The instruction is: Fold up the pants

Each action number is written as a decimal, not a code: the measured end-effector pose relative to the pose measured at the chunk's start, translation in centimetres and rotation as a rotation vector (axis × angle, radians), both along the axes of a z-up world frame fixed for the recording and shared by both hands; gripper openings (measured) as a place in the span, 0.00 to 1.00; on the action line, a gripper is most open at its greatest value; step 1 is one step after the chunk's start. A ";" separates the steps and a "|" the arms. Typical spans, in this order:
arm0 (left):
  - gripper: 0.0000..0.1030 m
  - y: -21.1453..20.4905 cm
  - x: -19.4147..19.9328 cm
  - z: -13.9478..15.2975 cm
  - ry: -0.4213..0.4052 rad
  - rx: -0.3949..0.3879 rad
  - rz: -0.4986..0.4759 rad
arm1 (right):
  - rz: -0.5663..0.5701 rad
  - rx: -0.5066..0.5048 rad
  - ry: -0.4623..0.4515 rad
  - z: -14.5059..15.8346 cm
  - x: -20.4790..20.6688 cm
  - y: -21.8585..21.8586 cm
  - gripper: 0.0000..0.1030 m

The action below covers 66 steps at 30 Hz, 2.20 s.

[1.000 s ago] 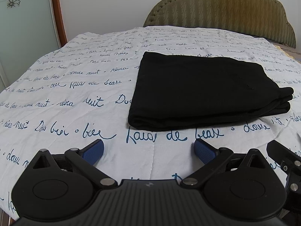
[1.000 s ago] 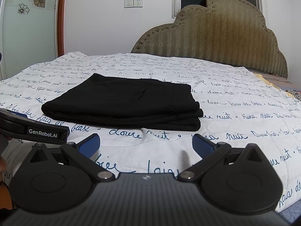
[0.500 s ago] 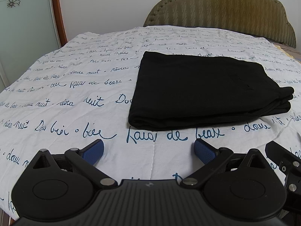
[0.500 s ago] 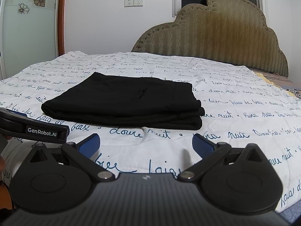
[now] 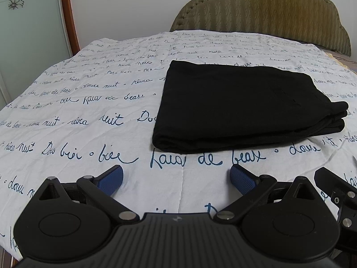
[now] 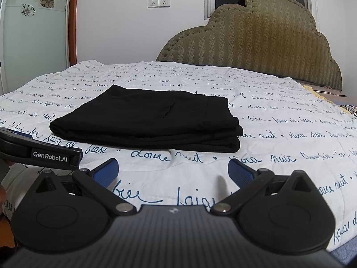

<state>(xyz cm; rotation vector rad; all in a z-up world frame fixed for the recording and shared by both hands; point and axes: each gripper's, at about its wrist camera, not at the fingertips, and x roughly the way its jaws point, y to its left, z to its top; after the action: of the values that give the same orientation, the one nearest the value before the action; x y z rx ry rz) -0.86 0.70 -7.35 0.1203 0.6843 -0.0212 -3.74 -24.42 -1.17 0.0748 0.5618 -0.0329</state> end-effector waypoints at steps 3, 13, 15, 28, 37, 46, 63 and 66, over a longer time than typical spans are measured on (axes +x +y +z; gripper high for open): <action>1.00 0.0 0.0 0.0 0.000 0.000 0.001 | 0.001 0.000 0.001 0.0 0.0 0.0 1.00; 1.00 0.0 0.0 0.0 0.000 0.000 0.000 | 0.002 0.001 0.002 -0.1 0.0 0.0 1.00; 1.00 0.0 0.0 0.0 -0.001 0.002 0.000 | 0.002 0.001 0.002 0.0 0.0 0.0 1.00; 1.00 0.0 -0.1 -0.1 0.000 0.002 0.000 | 0.004 0.005 0.004 -0.2 -0.3 -0.1 1.00; 1.00 0.0 -0.1 -0.1 0.000 0.001 0.001 | 0.004 0.005 0.004 -0.2 -0.3 -0.1 1.00; 1.00 0.0 -0.1 -0.1 0.001 -0.001 0.001 | 0.004 0.001 0.005 -0.2 -0.3 -0.1 1.00; 1.00 1.6 -0.5 1.0 -0.017 -0.030 0.019 | 0.015 -0.038 -0.008 0.9 -0.5 0.7 1.00; 1.00 2.2 -0.5 1.4 -0.029 -0.041 0.027 | 0.025 -0.040 -0.022 1.2 -0.5 0.8 1.00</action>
<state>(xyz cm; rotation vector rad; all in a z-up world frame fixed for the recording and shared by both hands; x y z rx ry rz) -1.33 2.93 -5.98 0.0719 0.6556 -0.0077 -4.22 -23.58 0.07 0.0287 0.5401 -0.0188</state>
